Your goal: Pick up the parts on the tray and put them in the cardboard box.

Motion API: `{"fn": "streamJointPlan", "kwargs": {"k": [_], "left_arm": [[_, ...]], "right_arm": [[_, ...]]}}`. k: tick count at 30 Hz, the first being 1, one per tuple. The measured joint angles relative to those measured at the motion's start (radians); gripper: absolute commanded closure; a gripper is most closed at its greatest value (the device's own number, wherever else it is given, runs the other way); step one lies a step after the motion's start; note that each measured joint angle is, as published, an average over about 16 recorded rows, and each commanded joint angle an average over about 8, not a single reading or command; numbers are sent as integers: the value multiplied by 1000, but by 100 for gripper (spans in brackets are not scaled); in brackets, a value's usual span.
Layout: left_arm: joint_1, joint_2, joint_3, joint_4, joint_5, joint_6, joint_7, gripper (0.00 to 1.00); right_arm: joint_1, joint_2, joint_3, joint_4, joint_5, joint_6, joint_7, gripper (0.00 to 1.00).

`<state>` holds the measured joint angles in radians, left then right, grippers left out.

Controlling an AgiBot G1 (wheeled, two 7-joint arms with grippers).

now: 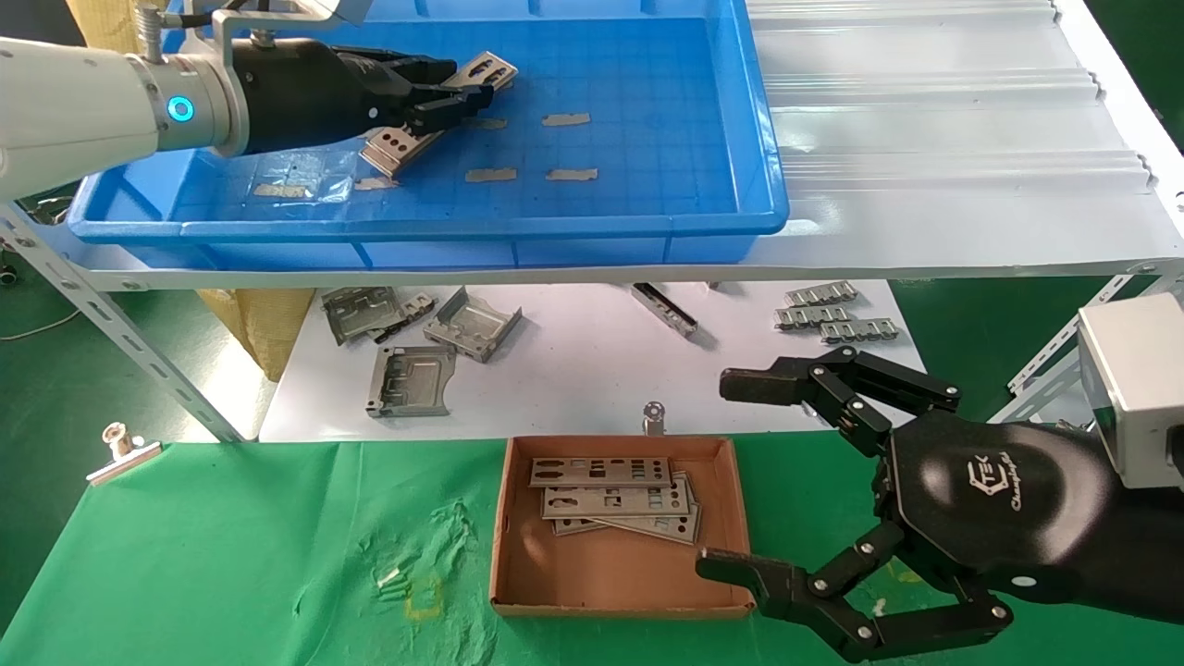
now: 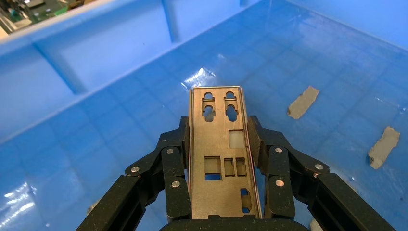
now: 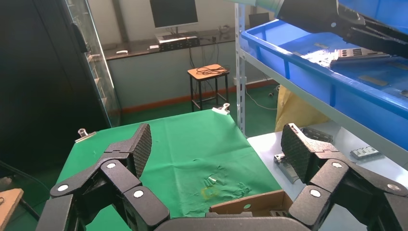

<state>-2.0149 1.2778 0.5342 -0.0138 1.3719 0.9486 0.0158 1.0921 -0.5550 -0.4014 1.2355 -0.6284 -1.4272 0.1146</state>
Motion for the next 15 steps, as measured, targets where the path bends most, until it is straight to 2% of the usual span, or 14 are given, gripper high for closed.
{"fn": "streamJointPlan", "kwargs": {"k": [15], "left_arm": [[-27,-16,-12,-3,-17,34,39,100]], "right_arm": [[0,0,0,0,0,0,0,0]]}}
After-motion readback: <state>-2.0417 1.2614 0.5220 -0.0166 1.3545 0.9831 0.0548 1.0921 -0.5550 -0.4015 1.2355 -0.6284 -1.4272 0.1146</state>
